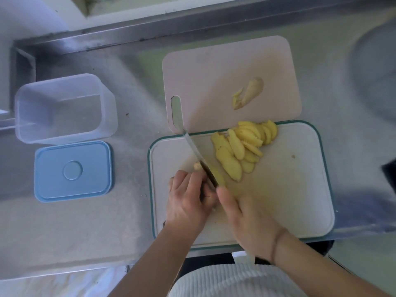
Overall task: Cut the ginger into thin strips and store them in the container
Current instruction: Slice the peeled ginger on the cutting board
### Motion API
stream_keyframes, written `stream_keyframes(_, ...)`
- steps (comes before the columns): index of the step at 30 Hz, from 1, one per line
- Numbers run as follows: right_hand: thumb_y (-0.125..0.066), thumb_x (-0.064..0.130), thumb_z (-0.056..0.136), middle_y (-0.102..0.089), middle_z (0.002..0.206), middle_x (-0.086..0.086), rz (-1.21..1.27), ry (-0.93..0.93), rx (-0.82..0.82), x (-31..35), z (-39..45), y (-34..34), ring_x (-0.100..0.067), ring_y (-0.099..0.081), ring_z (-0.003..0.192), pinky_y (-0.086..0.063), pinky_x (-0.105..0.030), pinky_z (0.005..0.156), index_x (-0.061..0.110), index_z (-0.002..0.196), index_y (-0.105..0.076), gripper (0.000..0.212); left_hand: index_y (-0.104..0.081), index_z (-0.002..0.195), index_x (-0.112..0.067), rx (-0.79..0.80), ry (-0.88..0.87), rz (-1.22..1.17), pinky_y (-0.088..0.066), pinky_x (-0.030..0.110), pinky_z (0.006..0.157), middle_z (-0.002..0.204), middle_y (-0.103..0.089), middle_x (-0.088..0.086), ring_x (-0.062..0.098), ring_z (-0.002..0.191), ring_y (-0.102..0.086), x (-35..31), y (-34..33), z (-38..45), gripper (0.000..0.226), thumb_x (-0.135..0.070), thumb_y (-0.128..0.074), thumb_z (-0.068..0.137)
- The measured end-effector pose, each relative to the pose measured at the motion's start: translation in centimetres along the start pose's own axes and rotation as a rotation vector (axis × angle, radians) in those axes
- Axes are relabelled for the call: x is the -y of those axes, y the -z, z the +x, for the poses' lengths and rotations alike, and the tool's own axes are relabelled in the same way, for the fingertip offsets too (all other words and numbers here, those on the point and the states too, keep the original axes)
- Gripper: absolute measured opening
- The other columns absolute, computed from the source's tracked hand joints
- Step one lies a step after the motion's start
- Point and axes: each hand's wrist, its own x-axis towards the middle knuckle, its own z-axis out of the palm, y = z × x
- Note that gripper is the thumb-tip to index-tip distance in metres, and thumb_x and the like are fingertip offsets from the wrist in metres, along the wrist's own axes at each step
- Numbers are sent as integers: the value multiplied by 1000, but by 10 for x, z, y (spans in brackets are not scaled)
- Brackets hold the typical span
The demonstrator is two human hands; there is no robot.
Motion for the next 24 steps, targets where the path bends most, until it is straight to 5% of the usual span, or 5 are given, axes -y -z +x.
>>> stream_keyframes(2,-24,63,89,-35,41,4,-32,41,4,12,18,-1,-9,-34,41,-30,-24,45,22,49,-39,59,-55,74,-9,-20,-2,-11,-39,34,63,65,-43,-9,14,68,-36,0,-1,0,34,-22,-43,103)
stream_keyframes(5,-21,68,80,-34,38,4,-13,36,-5,7,19,0,-9,-33,37,-27,-18,42,15,47,-35,64,-49,85,-19,-15,14,-18,-39,32,68,64,-48,-6,15,69,-39,3,-1,-2,10,-19,-52,95)
stream_keyframes(19,-23,71,78,-37,42,4,35,-7,-20,-4,-31,17,-7,-36,44,-38,-27,53,16,52,-35,62,-52,85,-18,-14,57,-73,-44,34,69,69,-58,-2,15,71,-45,-2,4,-2,5,-13,-52,86)
stream_keyframes(24,-22,69,76,-40,42,6,-31,-9,-21,-1,-41,11,-9,-38,47,-33,-19,50,18,51,-31,58,-42,78,-25,-46,26,-63,-31,26,70,75,-24,-19,6,72,-25,-4,2,2,19,-10,-52,85)
